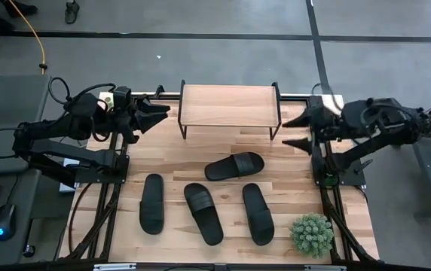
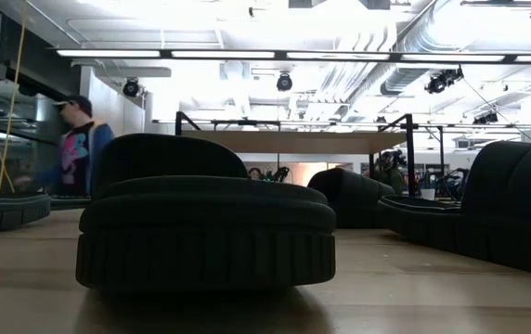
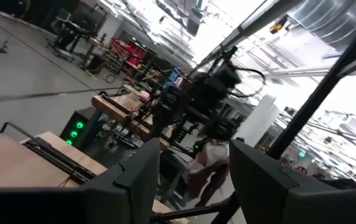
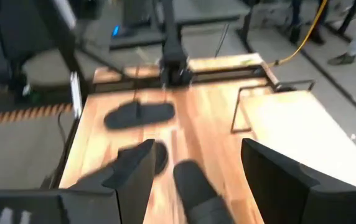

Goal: Pick and place slides into the shelf
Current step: Put the black slide on the shelf

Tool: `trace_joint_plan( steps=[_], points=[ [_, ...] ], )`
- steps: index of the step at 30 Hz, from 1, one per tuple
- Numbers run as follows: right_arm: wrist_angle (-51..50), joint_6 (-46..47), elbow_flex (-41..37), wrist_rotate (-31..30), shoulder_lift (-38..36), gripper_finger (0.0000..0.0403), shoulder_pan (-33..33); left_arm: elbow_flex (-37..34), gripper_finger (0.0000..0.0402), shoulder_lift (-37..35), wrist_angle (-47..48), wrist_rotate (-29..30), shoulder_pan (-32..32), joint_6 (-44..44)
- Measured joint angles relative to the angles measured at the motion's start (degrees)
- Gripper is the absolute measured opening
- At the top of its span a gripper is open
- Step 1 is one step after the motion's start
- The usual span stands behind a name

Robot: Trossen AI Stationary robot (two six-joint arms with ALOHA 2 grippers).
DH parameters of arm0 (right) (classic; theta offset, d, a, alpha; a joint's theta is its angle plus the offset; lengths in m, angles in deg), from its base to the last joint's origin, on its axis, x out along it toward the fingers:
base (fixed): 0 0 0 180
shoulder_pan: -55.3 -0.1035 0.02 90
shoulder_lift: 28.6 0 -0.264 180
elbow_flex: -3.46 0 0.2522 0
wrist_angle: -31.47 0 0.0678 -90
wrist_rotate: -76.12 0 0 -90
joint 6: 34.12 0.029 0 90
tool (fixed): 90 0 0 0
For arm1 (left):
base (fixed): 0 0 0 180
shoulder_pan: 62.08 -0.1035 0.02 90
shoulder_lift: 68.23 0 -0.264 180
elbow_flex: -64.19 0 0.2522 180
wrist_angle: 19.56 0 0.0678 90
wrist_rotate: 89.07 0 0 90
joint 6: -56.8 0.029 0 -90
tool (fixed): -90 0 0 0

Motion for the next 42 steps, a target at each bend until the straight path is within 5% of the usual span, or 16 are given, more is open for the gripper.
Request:
trace_joint_plan(
  steps=[8,20,42],
  points=[
    [-3.44,1.80,4.11,-0.73,5.03,0.0228,-4.70,0.00,0.0177,0.00,-0.02,0.33,0.00,-0.23],
    [-5.56,12.26,-5.07,0.65,5.41,0.0228,-7.07,0.00,0.0177,0.02,0.02,0.31,0.01,-2.83],
    [6.40,19.61,-25.63,18.05,5.41,0.0228,-3.87,0.04,0.0177,1.90,0.39,-1.33,0.02,-2.94]
  ],
)
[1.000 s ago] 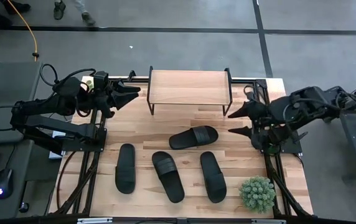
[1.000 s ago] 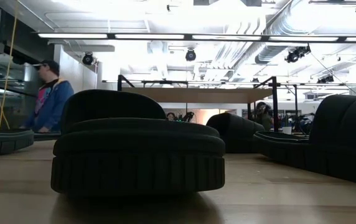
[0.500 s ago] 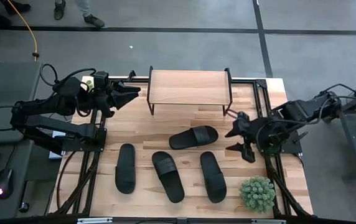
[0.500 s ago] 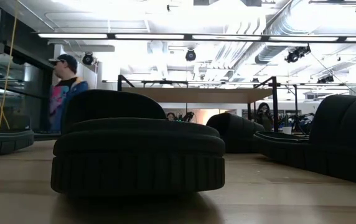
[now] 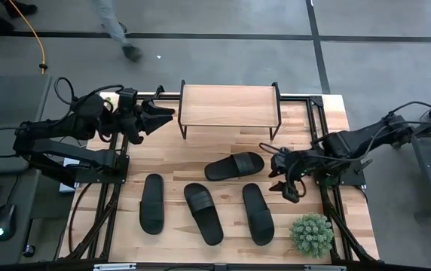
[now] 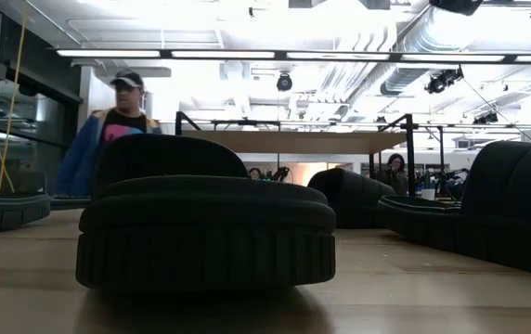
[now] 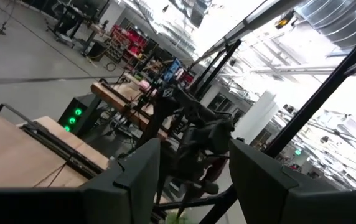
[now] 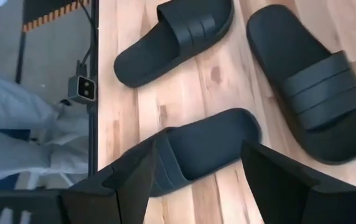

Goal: Pick and place slides into the shelf
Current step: Put the black slide on the shelf

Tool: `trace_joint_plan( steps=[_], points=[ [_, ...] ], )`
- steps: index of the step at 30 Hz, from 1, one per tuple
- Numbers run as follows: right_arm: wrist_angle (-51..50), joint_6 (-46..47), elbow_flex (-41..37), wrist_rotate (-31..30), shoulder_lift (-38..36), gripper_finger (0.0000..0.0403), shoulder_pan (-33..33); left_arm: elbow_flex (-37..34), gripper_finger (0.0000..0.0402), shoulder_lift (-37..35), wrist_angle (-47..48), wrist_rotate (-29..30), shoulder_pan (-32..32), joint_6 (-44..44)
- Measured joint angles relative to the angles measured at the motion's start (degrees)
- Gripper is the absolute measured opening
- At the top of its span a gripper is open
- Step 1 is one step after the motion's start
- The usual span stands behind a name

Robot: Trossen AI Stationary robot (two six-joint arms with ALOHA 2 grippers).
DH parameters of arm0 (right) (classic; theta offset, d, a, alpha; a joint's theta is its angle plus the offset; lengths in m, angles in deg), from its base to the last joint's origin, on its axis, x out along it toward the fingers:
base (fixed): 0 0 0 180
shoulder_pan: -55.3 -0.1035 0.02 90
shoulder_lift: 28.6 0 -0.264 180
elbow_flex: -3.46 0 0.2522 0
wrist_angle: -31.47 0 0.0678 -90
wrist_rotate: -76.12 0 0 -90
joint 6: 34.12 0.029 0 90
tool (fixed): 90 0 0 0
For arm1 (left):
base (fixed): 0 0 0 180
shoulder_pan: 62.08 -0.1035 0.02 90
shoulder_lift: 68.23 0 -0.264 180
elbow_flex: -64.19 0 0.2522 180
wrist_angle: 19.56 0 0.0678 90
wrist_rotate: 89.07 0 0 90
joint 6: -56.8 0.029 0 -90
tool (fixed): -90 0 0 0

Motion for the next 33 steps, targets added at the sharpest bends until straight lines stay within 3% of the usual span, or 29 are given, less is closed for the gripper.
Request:
trace_joint_plan(
  steps=[7,13,33],
  points=[
    [11.35,-2.97,-4.22,0.35,0.18,0.0228,0.98,0.00,0.0177,1.25,-0.23,-1.65,0.00,-0.09],
    [13.59,-5.72,-4.52,0.10,2.10,0.0228,0.68,0.00,0.0177,1.28,-0.22,-1.97,0.00,-1.46],
    [27.25,-19.31,-4.45,-5.30,21.09,0.0228,-2.19,-0.02,0.0177,1.27,-0.22,-1.81,0.00,-1.46]
  ],
)
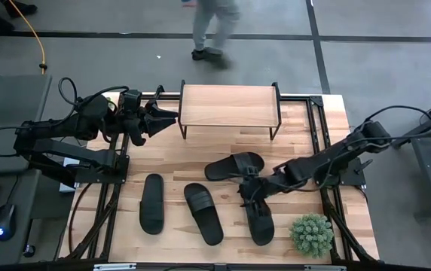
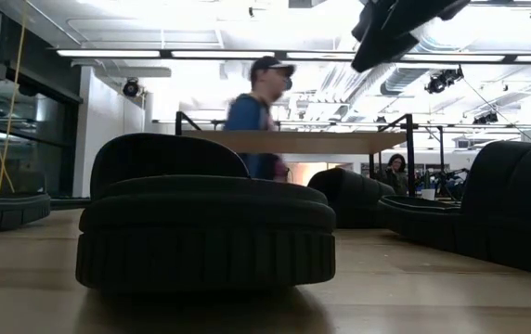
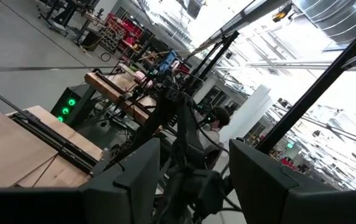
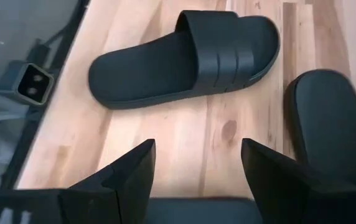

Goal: Pick and place slides into the shelf
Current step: Put the black slide on the shelf

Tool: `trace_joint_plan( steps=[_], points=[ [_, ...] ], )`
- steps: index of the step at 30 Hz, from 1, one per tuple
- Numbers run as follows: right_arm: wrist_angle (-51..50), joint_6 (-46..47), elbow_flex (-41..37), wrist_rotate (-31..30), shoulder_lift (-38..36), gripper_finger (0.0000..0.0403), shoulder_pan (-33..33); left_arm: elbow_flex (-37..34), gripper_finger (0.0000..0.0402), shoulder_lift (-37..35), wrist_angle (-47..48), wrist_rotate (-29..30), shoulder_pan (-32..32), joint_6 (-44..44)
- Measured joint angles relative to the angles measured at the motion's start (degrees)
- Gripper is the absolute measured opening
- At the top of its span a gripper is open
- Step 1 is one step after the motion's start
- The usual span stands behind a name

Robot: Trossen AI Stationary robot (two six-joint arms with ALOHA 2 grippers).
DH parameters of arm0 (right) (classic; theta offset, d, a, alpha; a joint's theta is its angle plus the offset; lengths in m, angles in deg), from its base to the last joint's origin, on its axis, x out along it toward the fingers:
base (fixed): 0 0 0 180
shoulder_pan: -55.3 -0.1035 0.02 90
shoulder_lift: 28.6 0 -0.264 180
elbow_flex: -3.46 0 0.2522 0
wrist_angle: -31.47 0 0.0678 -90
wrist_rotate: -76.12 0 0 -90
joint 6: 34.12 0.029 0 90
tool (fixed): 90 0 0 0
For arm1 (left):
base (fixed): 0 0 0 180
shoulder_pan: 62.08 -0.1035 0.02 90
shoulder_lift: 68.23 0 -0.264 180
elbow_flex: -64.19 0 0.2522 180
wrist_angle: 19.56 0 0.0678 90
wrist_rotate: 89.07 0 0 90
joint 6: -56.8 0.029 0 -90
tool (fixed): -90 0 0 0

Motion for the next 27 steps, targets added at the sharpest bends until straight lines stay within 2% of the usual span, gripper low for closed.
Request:
trace_joint_plan(
  steps=[10,19,27],
  points=[
    [6.52,-5.80,0.04,-6.67,5.01,0.0228,-2.29,0.00,0.0177,0.00,-0.02,0.00,-0.01,-2.18],
    [14.66,-9.39,0.04,-8.92,9.89,0.0228,-2.53,-0.02,0.0177,0.00,-0.19,1.51,0.00,-4.57],
    [21.88,-10.60,0.04,-11.24,14.14,0.0228,-2.51,-0.02,0.0177,0.00,-0.24,0.35,-0.02,-4.59]
  ],
)
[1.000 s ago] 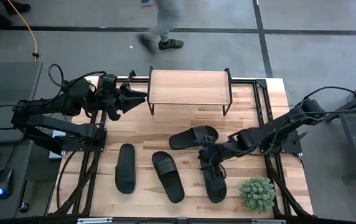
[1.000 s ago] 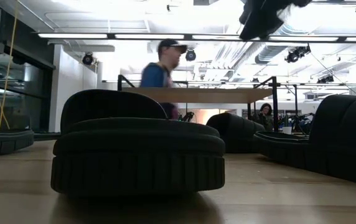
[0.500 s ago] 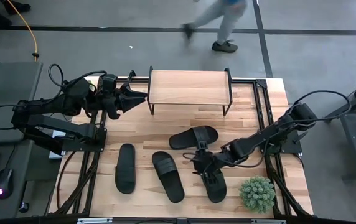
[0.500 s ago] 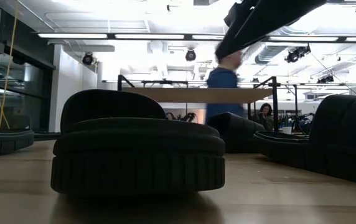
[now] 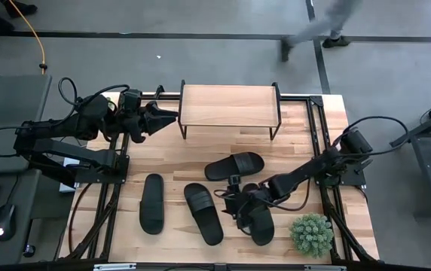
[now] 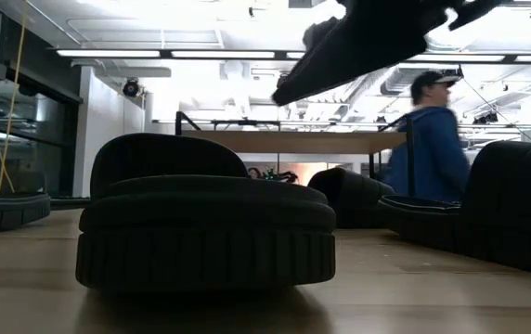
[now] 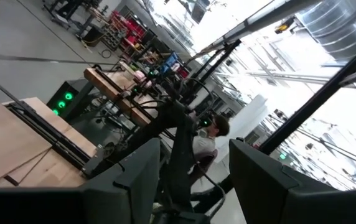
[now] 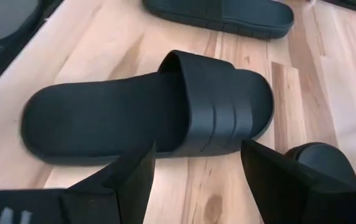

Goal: Pick and place slides into the shelf
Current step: Put the black slide on the shelf

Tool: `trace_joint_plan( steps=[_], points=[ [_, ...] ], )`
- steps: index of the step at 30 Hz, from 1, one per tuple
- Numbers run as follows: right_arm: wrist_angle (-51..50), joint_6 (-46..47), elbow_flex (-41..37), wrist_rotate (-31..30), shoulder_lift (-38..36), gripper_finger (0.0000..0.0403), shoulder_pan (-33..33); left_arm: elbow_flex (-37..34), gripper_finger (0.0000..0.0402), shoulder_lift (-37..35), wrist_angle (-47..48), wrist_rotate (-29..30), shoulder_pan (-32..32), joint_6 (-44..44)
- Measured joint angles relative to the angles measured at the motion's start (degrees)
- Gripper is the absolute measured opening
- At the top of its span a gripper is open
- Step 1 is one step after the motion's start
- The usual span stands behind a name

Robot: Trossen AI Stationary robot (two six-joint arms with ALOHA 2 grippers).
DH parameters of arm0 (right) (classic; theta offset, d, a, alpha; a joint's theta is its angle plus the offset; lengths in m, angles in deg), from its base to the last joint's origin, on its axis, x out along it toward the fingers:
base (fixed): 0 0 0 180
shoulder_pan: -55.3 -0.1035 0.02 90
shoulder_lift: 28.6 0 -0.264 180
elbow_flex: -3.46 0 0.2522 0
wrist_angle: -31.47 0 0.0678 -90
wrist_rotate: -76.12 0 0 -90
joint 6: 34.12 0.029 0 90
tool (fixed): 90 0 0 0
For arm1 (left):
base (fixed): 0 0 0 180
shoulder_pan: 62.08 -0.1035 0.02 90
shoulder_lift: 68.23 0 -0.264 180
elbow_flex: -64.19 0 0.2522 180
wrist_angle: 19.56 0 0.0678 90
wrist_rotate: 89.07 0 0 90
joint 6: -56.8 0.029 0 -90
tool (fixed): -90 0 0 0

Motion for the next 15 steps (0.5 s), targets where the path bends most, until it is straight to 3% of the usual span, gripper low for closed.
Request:
trace_joint_plan(
  steps=[8,15],
  points=[
    [1.86,-2.43,6.06,-1.14,5.72,0.0228,0.78,0.00,0.0177,-0.02,0.06,-3.83,0.00,0.04],
    [-6.46,-5.14,18.21,2.05,14.27,0.0228,1.99,0.00,0.0177,-0.06,0.11,-4.07,0.00,0.06]
  ],
)
